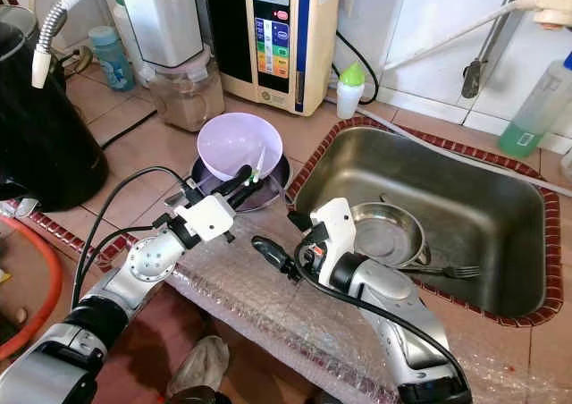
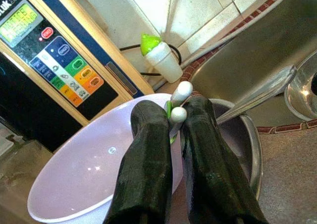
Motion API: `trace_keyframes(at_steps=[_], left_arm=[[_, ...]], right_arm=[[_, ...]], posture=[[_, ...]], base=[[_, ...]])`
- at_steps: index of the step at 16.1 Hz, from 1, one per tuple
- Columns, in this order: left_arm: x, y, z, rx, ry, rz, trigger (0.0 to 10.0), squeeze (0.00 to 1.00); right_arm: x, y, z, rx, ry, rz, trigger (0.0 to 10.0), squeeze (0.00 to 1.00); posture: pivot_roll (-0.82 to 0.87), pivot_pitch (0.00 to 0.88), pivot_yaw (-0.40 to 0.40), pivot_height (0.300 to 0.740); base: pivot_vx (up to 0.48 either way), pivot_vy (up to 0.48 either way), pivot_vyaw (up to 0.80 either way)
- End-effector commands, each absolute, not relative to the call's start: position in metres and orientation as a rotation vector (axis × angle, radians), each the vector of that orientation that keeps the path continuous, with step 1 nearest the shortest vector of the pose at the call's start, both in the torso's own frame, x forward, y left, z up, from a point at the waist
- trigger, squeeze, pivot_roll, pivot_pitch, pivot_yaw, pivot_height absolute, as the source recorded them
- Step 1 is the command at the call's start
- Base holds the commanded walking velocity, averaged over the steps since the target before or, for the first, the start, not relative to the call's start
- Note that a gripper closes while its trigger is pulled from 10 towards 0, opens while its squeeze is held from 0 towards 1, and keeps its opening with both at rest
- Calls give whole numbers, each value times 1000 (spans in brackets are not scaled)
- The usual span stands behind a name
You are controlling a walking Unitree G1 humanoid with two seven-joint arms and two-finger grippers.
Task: Kitchen organization
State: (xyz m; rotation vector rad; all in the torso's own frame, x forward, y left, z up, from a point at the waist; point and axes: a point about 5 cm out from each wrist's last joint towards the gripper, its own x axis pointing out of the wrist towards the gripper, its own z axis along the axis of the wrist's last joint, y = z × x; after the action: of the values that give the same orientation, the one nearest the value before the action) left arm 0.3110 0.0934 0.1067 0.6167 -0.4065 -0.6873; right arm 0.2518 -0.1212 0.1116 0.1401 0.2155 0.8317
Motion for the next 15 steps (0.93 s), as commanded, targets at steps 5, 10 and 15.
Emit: trace_keyframes(at_steps=[5, 10, 15], left_arm=[[314, 107, 133, 638, -493, -622, 0, 0], [315, 123, 186, 568, -589, -568, 0, 0], [317, 103, 213, 358, -527, -686, 0, 0]], right_arm=[[253, -120, 119, 128, 171, 806, 10000, 0], [281, -131, 134, 76, 32, 618, 10000, 0], [307, -140, 160, -61, -114, 512, 10000, 0]], posture=[[-128, 3, 48, 740], [-109, 0, 44, 740], [-87, 0, 23, 740]], base=[[0, 0, 0], [0, 0, 0], [0, 0, 0]])
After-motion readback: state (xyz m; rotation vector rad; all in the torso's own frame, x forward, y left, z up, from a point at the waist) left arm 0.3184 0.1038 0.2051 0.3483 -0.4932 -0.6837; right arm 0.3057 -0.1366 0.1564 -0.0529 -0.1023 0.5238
